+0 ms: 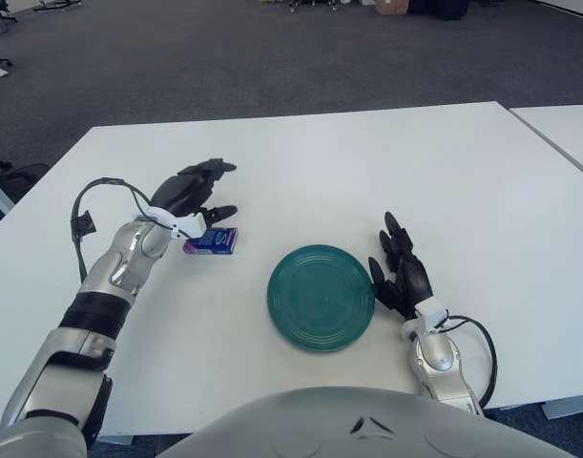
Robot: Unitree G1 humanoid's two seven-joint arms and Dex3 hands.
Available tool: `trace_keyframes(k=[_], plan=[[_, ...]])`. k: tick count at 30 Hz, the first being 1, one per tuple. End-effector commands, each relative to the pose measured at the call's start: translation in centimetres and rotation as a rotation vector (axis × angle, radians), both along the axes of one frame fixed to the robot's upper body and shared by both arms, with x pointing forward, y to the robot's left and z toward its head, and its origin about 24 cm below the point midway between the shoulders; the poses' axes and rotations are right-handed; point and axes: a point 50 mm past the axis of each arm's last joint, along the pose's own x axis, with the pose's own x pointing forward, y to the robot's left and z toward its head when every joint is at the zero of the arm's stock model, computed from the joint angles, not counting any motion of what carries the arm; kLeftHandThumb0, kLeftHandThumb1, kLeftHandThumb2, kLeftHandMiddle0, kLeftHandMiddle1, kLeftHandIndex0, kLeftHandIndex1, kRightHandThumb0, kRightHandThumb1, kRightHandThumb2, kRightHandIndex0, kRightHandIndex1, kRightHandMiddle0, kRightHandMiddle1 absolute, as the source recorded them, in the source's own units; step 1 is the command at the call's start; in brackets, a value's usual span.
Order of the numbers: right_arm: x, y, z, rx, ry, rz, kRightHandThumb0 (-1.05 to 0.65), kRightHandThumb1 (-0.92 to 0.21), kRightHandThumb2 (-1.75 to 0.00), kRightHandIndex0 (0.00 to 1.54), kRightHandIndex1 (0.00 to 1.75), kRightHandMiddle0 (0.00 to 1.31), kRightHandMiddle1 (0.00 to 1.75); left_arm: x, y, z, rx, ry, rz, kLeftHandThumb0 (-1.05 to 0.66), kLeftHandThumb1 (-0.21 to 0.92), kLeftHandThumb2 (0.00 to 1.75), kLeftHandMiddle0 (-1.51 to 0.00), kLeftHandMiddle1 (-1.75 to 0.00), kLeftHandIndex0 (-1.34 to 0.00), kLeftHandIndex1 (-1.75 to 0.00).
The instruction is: Put the gum into the plate.
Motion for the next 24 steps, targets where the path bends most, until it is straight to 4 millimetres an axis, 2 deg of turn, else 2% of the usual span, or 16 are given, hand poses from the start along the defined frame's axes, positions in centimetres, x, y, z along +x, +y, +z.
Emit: trace_keyframes(k=[1,13,24], plan=[[-1.5,-0.5,-2.6,0.015,0.164,-0.021,-0.79,-0.92,-0.5,0.23,0.01,0.01,0.16,0.4,0.7,-0.2,0.076,0.035,-0.019,-1.05,0.92,0.57,-0.26,0.0,-0.03,-0.96],[-1.6,-0.9,-2.8,0.076,0.174,-0.031,-0.81,-0.92,-0.34,0.26,0.01,0.0,0.21,0.6,0.5,-2.3,0.177,0.172,-0.043,-1.05,0.92,0.59,-0.21,0.0,0.0,-0.94],[-1.7,-1.0,-2.9,0.122,0.161,-0.027,-0.76,-0.92,-0.27,0.28,0.01,0.0,0.28,0.6,0.1,-3.1,0.165,0.273,-0.063,-1.05,0.92,0.56,-0.19,0.0,0.0,-0.95]])
